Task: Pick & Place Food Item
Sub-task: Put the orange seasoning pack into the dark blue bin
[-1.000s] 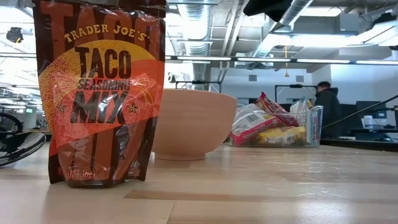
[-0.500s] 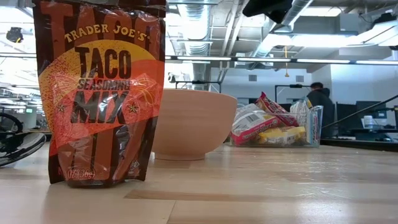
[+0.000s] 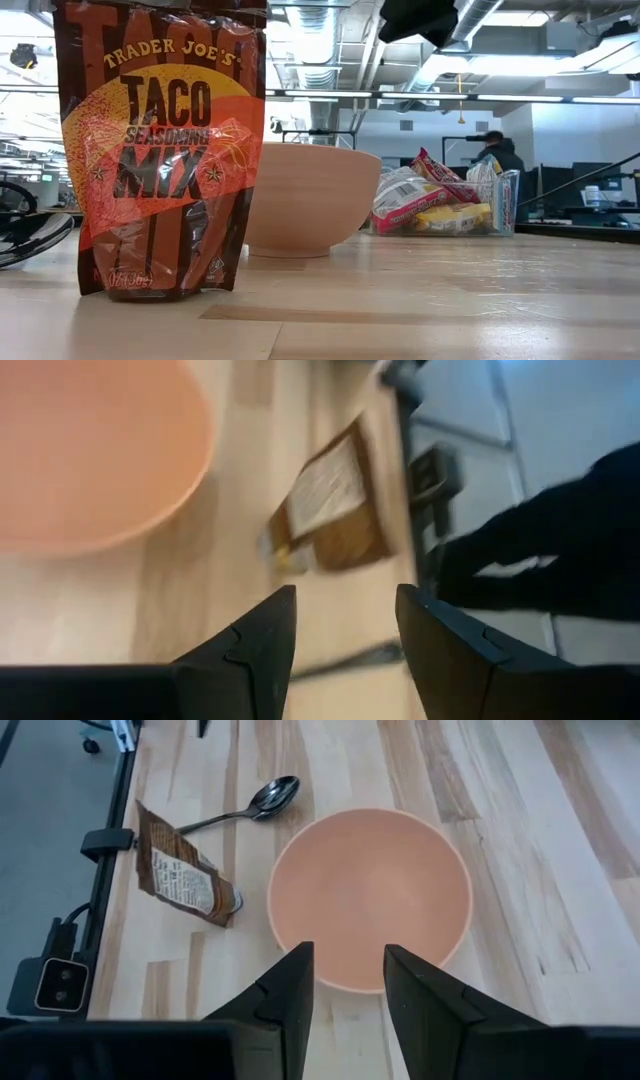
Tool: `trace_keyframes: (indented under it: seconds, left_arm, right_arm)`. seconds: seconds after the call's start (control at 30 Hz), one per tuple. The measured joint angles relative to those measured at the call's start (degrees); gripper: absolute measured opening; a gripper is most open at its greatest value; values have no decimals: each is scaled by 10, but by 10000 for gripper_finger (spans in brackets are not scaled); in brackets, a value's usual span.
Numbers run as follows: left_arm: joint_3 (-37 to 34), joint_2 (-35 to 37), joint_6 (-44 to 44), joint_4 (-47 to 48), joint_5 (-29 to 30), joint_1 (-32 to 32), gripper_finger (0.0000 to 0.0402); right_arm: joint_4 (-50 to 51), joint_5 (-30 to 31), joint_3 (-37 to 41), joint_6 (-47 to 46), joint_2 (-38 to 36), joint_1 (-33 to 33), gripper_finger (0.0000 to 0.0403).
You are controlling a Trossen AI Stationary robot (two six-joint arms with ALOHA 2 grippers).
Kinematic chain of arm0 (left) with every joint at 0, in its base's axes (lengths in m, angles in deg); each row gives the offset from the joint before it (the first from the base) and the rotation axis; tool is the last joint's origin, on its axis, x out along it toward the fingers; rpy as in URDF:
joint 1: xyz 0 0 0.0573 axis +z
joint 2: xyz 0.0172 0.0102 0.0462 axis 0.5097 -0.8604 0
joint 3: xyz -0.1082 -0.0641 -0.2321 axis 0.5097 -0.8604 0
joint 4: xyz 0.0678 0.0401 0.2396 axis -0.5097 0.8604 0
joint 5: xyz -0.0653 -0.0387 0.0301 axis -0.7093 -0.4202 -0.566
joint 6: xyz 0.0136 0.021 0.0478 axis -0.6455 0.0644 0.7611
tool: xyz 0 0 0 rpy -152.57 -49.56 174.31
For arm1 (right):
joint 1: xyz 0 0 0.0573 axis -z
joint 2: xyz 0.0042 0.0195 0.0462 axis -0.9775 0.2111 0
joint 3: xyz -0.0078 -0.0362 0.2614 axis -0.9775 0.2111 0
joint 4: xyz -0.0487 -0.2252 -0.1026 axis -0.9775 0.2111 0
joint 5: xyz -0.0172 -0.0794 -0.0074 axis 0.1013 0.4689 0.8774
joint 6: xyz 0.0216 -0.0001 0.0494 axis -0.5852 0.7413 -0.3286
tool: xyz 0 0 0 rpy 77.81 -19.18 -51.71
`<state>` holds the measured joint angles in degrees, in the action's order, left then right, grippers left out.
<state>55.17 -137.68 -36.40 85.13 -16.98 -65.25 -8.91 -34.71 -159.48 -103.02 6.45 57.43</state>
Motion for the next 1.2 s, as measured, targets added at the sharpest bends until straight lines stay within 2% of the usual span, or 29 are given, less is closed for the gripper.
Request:
trace_keyframes:
  seconds: [0.17,0.37,0.43,0.67,0.83,0.97,1.2]
  left_arm:
    - [0,0,-22,34,4,-3,168]
    - [0,0,-172,-28,-5,-9,168]
    - [0,0,-194,-60,-3,-24,168]
    - [0,-20,-203,-116,100,-92,140]
    - [0,-59,-203,-163,155,-109,105]
    - [0,-112,-168,-209,162,-110,80]
    - [0,-142,-160,-189,163,-108,27]
  right_arm:
    - [0,0,0,0,0,3,118]
    - [0,0,0,0,0,2,118]
    - [0,0,0,0,0,1,118]
    - [0,0,0,4,0,3,118]
    - [-2,0,0,5,0,3,118]
    - [-2,0,0,5,0,3,118]
    - [-4,0,0,5,0,3,118]
